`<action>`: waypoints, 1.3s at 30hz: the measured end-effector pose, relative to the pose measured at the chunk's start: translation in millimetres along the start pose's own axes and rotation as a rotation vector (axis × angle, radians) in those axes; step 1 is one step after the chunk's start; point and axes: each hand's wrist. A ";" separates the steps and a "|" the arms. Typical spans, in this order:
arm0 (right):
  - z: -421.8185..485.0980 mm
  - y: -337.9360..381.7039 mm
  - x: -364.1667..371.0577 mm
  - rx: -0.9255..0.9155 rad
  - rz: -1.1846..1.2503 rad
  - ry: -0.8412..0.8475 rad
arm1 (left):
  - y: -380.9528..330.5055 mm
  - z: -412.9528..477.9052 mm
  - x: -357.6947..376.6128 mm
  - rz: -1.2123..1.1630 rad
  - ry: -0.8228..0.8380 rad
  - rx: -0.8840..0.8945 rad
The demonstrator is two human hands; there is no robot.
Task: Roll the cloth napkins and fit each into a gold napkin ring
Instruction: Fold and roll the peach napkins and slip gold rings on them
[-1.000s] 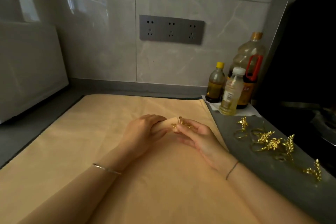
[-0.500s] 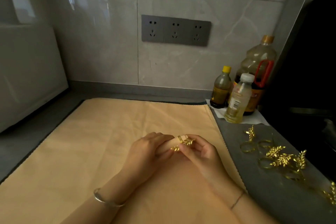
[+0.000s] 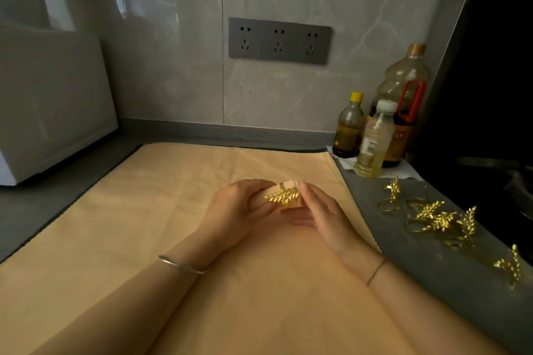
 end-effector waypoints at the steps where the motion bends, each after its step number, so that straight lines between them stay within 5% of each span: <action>1: -0.3 0.8 -4.8 -0.010 -0.017 0.006 | -1.2 0.6 -1.2 -0.001 0.006 -0.008; 15: 1.9 -7.3 -18.8 -0.203 -0.370 0.018 | -6.0 5.8 -16.9 0.031 0.238 -0.050; 39: 3.8 -5.8 -28.5 -0.253 -0.313 -0.080 | -24.2 9.8 -28.5 0.254 0.253 -0.026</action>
Point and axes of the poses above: each hand's wrist, its own z-axis towards the middle knuckle, its own x-axis out of the palm, y = z × x, and after that the axes turned 15 degrees about -z, right-handed
